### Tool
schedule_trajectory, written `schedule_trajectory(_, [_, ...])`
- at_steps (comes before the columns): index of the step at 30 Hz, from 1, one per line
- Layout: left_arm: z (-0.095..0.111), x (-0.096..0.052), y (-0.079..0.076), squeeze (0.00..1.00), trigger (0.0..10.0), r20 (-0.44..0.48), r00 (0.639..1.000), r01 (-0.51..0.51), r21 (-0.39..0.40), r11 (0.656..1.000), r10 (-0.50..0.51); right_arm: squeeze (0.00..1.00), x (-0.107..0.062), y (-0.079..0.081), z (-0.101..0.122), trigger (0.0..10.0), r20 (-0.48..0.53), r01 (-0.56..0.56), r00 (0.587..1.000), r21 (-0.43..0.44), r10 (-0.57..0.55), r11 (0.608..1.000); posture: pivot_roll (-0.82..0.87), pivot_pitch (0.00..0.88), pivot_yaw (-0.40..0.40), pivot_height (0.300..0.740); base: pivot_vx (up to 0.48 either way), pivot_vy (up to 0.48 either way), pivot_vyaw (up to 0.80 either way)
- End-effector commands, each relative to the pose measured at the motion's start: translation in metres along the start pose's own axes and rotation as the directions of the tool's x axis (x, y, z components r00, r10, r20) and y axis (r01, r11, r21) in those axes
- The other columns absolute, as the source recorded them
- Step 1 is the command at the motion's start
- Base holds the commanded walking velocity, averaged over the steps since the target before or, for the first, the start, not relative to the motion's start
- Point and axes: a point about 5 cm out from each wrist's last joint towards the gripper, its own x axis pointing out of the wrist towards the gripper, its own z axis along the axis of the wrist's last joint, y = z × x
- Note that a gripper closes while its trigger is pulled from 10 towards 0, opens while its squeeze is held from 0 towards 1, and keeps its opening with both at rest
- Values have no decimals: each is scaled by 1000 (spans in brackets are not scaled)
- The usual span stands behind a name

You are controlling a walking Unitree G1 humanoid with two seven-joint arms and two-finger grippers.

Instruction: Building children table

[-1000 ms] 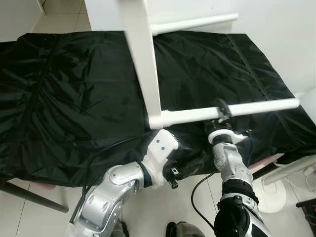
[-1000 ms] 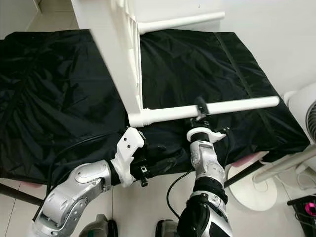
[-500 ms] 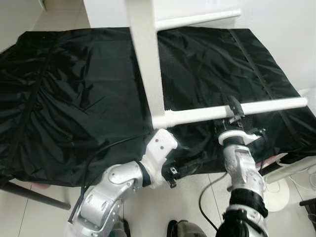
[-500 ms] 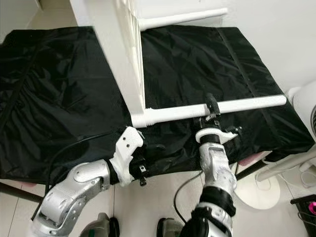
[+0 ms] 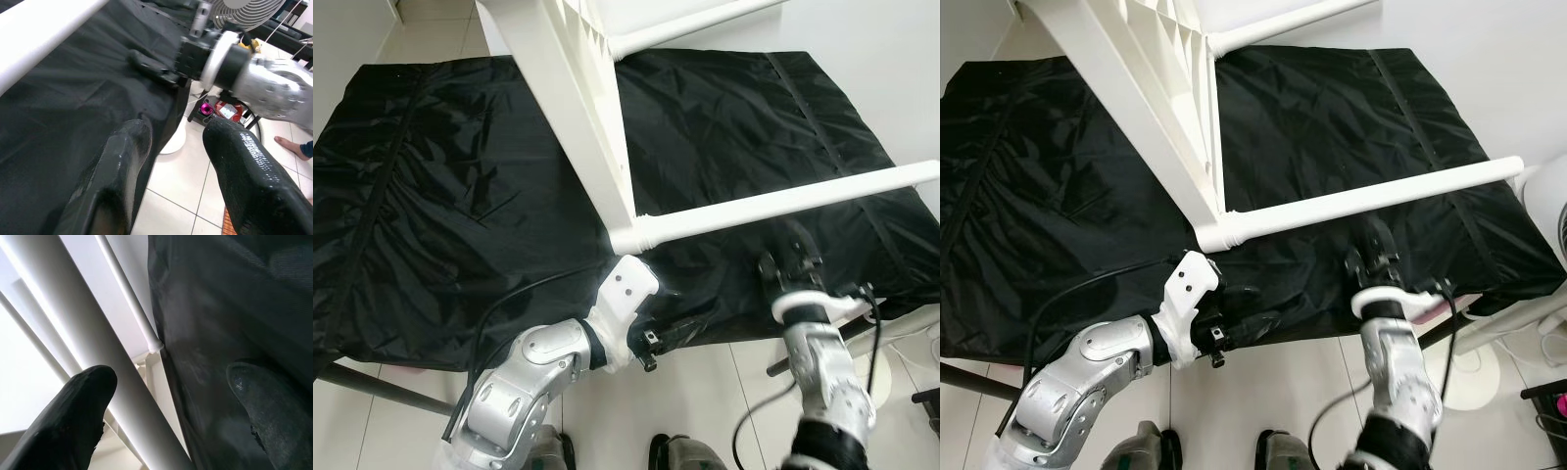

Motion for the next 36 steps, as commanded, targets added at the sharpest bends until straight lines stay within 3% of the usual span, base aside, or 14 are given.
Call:
schedule_trajectory(1, [-1, 0, 0, 0, 10000, -4, 1000, -31, -11, 999, 31, 0, -16, -21, -18, 10000, 8, 75, 997, 106, -76, 992, -97, 148, 35, 740, 0, 0, 0])
schedule_trajectory(3, [-1, 0, -1, 0, 10000, -4, 1000, -30, -14, 999, 30, 0, -18, -22, -13, 10000, 19, 83, 996, 102, -85, 991, -100, 150, 43, 740, 0, 0, 0])
schedule_trajectory(4, [-1, 0, -1, 0, 10000, -7, 1000, -26, -17, 1000, 26, 0, -17, -27, 3, 10000, 56, 87, 994, 103, -93, 991, -97, 149, 42, 740, 0, 0, 0])
schedule_trajectory(7, [-1, -1, 0, 0, 10000, -9, 999, -33, -13, 999, 33, 0, -16, -27, 8, 10000, 55, 83, 995, 76, -87, 994, -95, 148, 47, 740, 0, 0, 0])
schedule_trajectory(8, [-2, -2, 1, 0, 10000, -12, 999, -42, -14, 999, 41, 0, -16, -26, 6, 10000, 30, 80, 996, 19, -81, 997, -96, 147, 45, 740, 0, 0, 0])
schedule_trajectory(9, [-2, -2, 1, 0, 10000, -12, 999, -42, -14, 999, 41, 0, -16, -26, 6, 10000, 30, 80, 996, 19, -81, 997, -96, 147, 45, 740, 0, 0, 0])
schedule_trajectory(10, [-5, -8, 2, 0, 10000, -23, 999, -47, -14, 999, 47, 0, -20, -23, 1, 10000, -23, 60, 998, -48, -61, 997, -91, 146, 43, 740, 0, 0, 0])
schedule_trajectory(11, [-5, -8, 2, 0, 10000, -23, 999, -47, -14, 999, 47, 0, -20, -23, 1, 10000, -23, 60, 998, -48, -61, 997, -91, 146, 43, 740, 0, 0, 0])
schedule_trajectory(12, [-12, -17, 8, 0, 10000, -56, 995, -78, -4, 997, 78, 0, -27, -18, -6, 10000, -80, 11, 997, -163, -25, 986, -89, 148, 43, 740, 0, 0, 0])
schedule_trajectory(13, [-12, -17, 8, 0, 10000, -56, 995, -78, -4, 997, 78, 0, -27, -18, -6, 10000, -80, 11, 997, -163, -25, 986, -89, 148, 43, 740, 0, 0, 0])
schedule_trajectory(14, [-16, -26, 14, 0, 10000, -77, 991, -107, 28, 994, 108, 0, -33, -11, -11, 10000, -133, -45, 991, -239, 14, 970, -84, 149, 44, 740, 0, 0, 0])
schedule_trajectory(17, [-15, -34, 21, 0, 10000, -83, 987, -135, 36, 990, 137, 0, -37, -3, -11, 10000, -152, -82, 988, -308, 36, 948, -88, 148, 43, 740, 0, 0, 0])
schedule_trajectory(36, [-16, -40, 29, 0, 10000, -94, 982, -162, 58, 985, 167, 0, -42, 3, -6, 10000, -145, -108, 988, -344, 61, 933, -90, 160, 37, 740, 0, 0, 0])
